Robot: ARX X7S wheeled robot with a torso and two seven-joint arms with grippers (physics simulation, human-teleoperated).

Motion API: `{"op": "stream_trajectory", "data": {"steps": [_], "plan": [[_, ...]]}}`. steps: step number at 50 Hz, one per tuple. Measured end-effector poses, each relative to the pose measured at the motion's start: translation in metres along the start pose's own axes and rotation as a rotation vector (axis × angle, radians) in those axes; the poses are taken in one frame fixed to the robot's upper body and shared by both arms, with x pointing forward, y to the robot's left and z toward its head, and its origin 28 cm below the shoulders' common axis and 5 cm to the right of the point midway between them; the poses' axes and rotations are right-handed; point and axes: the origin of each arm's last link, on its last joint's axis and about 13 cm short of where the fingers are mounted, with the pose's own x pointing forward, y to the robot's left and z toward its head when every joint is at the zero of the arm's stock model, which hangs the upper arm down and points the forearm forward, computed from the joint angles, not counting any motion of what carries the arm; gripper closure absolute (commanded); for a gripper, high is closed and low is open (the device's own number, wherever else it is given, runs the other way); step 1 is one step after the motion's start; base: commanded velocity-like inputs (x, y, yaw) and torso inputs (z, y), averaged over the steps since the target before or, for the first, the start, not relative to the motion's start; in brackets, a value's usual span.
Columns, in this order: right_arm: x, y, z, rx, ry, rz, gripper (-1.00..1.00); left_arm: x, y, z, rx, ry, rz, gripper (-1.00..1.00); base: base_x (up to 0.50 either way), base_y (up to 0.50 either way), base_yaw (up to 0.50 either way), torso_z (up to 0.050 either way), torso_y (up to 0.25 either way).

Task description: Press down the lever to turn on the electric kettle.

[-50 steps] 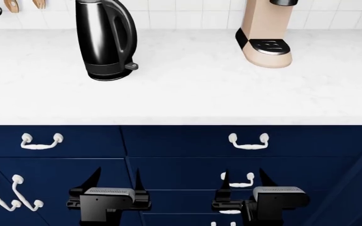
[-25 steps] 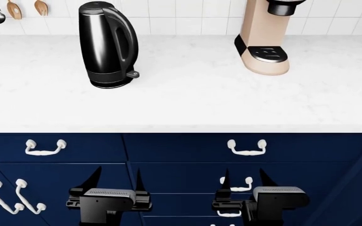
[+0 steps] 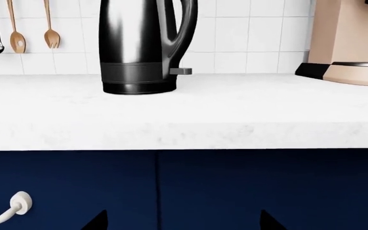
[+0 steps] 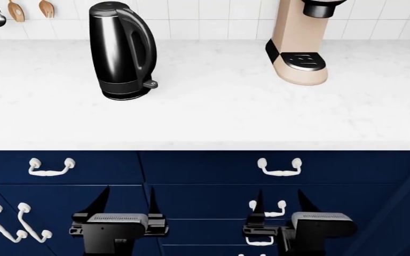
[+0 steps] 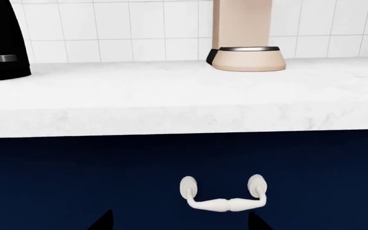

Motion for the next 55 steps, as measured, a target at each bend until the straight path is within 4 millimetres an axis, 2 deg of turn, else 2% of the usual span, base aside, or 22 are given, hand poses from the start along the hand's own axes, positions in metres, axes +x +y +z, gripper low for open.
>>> {"op": "stream_trajectory", "data": {"steps": [11,17,33,44,49,55], "plan": [[-0.004,-0.002,0.014,0.016,-0.053,-0.02,-1.0,-0.001,0.001,0.018,-0.041,-0.049,0.026,-1.0,0.0,0.0,0.0,0.0,0.0],[-0.007,-0.004,0.03,0.023,-0.077,-0.02,-1.0,-0.001,0.002,0.035,-0.047,-0.068,0.038,-1.0,0.0,0.0,0.0,0.0,0.0],[-0.007,-0.014,0.107,0.029,-0.133,0.023,-1.0,0.005,0.01,0.11,0.014,-0.129,0.052,-1.0,0.0,0.0,0.0,0.0,0.0],[0.006,-0.017,0.165,0.014,-0.13,0.09,-1.0,0.021,0.02,0.158,0.062,-0.1,0.053,-1.0,0.0,0.0,0.0,0.0,0.0],[0.012,-0.018,0.183,-0.009,-0.128,0.111,-1.0,0.028,0.025,0.177,0.093,-0.094,0.058,-1.0,0.0,0.05,0.0,0.0,0.0],[0.015,-0.019,0.197,-0.036,-0.131,0.12,-1.0,0.032,0.027,0.19,0.116,-0.088,0.059,-1.0,0.01,0.5,0.0,0.0,0.0]]}}
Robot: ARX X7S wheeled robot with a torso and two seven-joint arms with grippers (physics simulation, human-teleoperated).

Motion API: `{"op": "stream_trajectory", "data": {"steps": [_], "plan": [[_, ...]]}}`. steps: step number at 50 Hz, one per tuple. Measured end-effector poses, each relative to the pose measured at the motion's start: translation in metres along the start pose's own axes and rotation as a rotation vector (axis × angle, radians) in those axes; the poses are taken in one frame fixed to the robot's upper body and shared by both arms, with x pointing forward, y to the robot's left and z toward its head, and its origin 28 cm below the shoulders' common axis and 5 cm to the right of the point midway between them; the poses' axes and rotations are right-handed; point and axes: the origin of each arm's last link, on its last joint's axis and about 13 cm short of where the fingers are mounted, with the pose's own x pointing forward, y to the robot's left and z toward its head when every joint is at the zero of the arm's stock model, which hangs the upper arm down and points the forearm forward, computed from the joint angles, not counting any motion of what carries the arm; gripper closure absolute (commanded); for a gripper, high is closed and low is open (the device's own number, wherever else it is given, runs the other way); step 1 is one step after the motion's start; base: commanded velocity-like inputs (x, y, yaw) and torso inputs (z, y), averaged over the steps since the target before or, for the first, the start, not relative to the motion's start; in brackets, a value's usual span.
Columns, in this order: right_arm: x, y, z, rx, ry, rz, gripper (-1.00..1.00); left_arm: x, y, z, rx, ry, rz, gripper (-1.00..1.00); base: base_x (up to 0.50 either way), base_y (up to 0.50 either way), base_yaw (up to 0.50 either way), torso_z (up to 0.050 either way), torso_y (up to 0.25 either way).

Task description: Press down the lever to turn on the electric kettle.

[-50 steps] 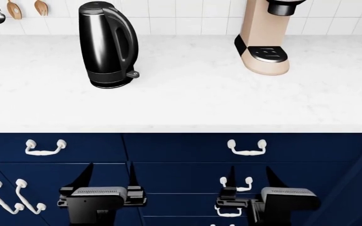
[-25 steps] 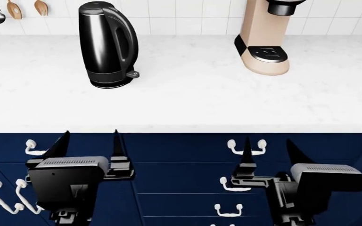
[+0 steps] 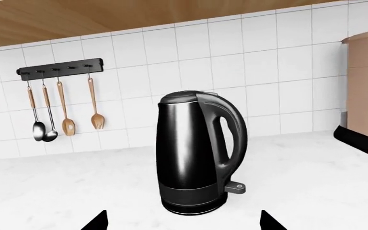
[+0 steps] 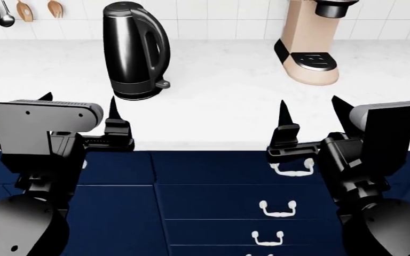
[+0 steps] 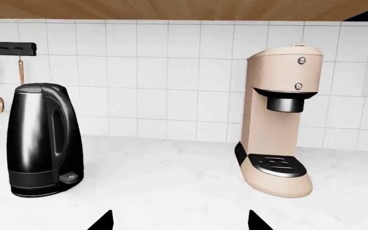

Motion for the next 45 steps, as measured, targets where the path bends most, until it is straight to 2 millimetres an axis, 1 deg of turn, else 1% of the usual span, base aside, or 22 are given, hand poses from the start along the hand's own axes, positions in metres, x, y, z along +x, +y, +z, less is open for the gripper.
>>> {"op": "stream_trajectory", "data": {"steps": [11,27,35,45], "plan": [[0.0,-0.001,0.011,-0.018,-0.011,0.014,-1.0,0.003,0.004,0.011,0.028,0.003,0.015,-1.0,0.02,0.5,0.0,0.0,0.0],[-0.002,-0.001,0.014,-0.027,-0.015,0.032,-1.0,0.006,0.003,0.018,0.058,0.006,0.01,-1.0,0.02,0.5,0.0,0.0,0.0],[-0.003,-0.001,0.017,-0.016,-0.016,0.048,-1.0,0.006,0.003,0.02,0.063,0.006,0.014,-1.0,0.02,0.0,0.0,0.0,0.0],[-0.002,-0.003,0.021,-0.001,0.001,0.044,-1.0,0.005,0.001,0.023,0.066,0.006,0.003,-1.0,0.5,0.0,0.0,0.0,0.0]]}}
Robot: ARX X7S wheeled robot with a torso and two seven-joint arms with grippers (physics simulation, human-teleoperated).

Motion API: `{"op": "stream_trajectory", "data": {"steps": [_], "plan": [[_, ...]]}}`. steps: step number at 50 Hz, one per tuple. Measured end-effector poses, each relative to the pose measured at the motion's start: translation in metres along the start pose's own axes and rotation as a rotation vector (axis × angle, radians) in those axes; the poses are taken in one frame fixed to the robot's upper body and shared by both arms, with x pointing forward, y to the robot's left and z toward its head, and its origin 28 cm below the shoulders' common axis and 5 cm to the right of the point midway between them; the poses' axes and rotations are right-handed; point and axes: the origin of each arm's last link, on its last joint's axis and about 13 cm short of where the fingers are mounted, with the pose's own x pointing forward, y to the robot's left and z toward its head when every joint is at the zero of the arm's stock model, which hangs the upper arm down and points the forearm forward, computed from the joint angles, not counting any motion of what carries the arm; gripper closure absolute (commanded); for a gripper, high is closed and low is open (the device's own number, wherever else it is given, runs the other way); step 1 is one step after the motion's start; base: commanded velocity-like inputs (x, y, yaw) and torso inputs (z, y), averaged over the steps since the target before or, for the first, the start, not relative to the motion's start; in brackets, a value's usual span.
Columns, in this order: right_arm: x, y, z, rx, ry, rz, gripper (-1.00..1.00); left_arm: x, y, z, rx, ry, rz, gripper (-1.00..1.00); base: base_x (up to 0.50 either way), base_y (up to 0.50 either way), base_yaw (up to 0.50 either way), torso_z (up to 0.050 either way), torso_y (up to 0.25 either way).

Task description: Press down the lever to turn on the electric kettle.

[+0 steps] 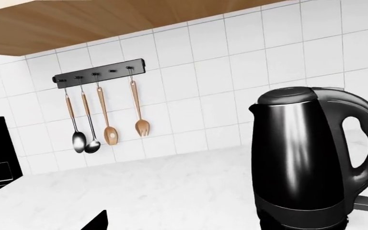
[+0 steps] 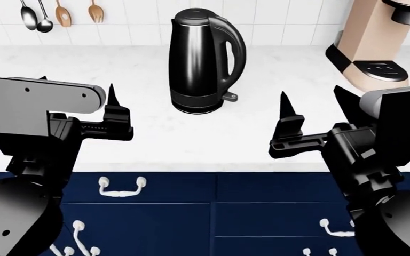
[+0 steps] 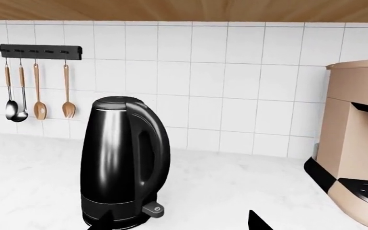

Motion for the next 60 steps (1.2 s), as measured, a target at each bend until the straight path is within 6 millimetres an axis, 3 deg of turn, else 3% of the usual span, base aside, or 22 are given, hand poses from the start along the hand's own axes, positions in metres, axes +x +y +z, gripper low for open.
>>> {"op": "stream_trajectory", "data": {"steps": [36,60], "plan": [[-0.001,-0.006,0.006,-0.005,0.036,-0.056,-1.0,-0.005,0.005,0.007,0.003,-0.007,0.034,-1.0,0.5,0.0,0.0,0.0,0.001],[0.0,-0.014,0.005,-0.012,0.188,-0.14,-1.0,-0.008,0.007,0.007,-0.004,-0.01,0.053,-1.0,0.0,0.0,0.0,0.0,0.0]]}}
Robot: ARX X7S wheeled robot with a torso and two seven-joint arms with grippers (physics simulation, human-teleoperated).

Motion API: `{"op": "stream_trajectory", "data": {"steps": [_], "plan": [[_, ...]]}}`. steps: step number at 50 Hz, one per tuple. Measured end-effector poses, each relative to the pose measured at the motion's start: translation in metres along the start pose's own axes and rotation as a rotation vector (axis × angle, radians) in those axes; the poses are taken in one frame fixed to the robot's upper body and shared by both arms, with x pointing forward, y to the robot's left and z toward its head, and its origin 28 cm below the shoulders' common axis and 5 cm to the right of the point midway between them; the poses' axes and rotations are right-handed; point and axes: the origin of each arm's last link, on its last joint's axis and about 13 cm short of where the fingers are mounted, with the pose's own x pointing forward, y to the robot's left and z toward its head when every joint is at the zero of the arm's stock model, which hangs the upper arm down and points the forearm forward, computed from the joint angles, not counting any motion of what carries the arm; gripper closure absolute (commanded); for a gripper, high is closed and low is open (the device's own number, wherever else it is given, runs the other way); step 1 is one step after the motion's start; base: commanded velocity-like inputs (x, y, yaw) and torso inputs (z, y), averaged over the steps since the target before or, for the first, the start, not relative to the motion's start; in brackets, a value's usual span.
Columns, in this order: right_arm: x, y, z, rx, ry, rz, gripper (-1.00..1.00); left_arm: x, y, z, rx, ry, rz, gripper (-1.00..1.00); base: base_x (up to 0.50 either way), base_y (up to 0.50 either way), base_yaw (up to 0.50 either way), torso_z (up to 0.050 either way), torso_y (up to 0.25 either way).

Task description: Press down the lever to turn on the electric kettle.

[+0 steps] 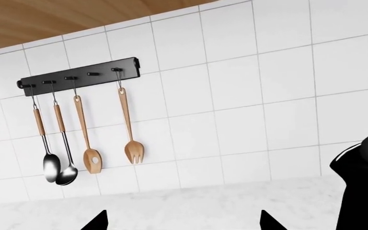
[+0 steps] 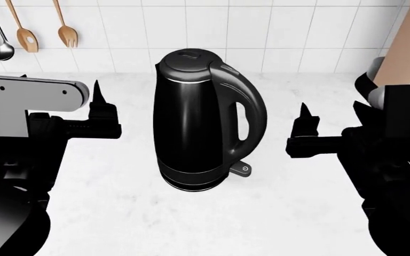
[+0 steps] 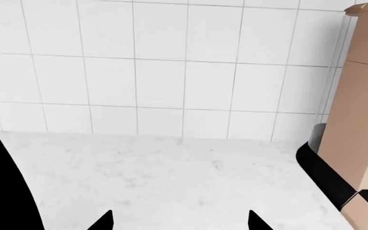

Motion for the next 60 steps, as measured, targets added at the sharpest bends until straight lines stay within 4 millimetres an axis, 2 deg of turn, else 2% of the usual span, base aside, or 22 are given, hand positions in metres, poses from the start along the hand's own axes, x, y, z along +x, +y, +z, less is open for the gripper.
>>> {"op": "stream_trajectory", "data": {"steps": [1,10,38,60], "plan": [[0.0,0.0,0.0,-0.004,0.01,0.001,1.0,0.0,0.0,0.0,0.0,0.0,0.001,-1.0,0.0,0.0,0.0,0.0,0.0],[-0.002,-0.002,-0.001,-0.045,0.087,0.018,1.0,0.0,0.001,0.001,-0.003,-0.002,0.006,-1.0,0.0,0.0,0.0,0.0,0.0],[-0.009,0.005,0.0,-0.113,0.15,0.141,1.0,-0.001,0.003,0.002,-0.007,-0.005,0.019,-1.0,0.0,0.0,0.0,0.0,0.0],[-0.006,0.019,-0.021,-0.116,0.225,0.243,1.0,-0.002,0.004,0.004,-0.006,-0.007,0.027,-1.0,0.0,0.0,0.0,0.0,0.0]]}}
